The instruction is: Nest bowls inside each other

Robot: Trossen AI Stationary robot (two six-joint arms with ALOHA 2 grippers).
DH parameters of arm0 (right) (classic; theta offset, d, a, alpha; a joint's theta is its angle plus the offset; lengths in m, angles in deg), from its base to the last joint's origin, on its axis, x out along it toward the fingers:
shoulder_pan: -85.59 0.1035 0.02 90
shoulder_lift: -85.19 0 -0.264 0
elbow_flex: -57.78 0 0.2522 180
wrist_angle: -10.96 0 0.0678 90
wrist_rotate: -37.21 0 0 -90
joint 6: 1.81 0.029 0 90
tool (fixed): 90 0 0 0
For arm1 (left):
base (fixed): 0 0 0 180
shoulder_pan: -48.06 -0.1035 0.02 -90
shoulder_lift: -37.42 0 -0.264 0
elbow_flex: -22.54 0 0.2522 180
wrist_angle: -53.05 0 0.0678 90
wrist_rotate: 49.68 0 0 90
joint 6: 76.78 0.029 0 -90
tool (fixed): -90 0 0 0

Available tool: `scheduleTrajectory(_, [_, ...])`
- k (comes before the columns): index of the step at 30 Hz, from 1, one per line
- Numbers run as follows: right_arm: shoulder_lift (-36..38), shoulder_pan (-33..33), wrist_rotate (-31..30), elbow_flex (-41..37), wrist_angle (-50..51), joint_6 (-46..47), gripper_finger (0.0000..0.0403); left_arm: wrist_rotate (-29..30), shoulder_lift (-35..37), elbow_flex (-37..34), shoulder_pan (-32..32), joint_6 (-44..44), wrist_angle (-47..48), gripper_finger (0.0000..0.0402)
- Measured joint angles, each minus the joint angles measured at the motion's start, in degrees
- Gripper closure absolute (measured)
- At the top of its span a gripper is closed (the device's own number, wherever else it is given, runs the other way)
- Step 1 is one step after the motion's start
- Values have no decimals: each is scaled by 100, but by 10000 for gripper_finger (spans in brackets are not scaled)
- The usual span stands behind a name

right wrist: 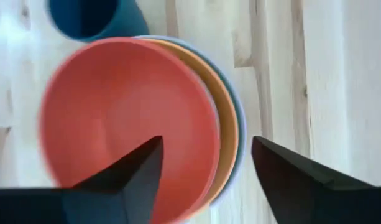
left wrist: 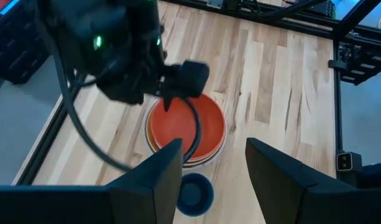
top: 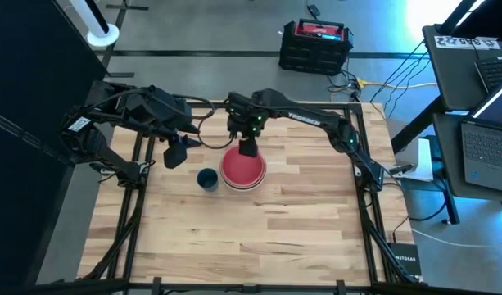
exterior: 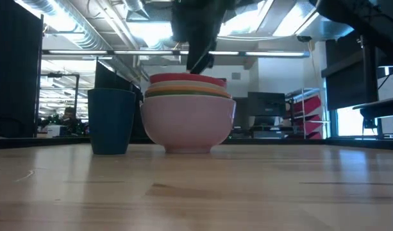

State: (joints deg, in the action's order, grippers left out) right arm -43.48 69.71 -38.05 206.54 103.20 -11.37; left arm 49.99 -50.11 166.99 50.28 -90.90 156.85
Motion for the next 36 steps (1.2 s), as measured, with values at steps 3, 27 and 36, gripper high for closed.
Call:
scheduleTrajectory(3, [201,41,-1,-2,257,-6,144,0,0,0,0,9,-2,241])
scheduleTrajectory(27, [283,1827,-677,-1292,-465,-157,160,-1,0,0,37,-223,-1,241])
scheduleTrajectory(36, [283,1902,-660,-2063,-987,-57,160,0,0,0,43,-200,-2,241])
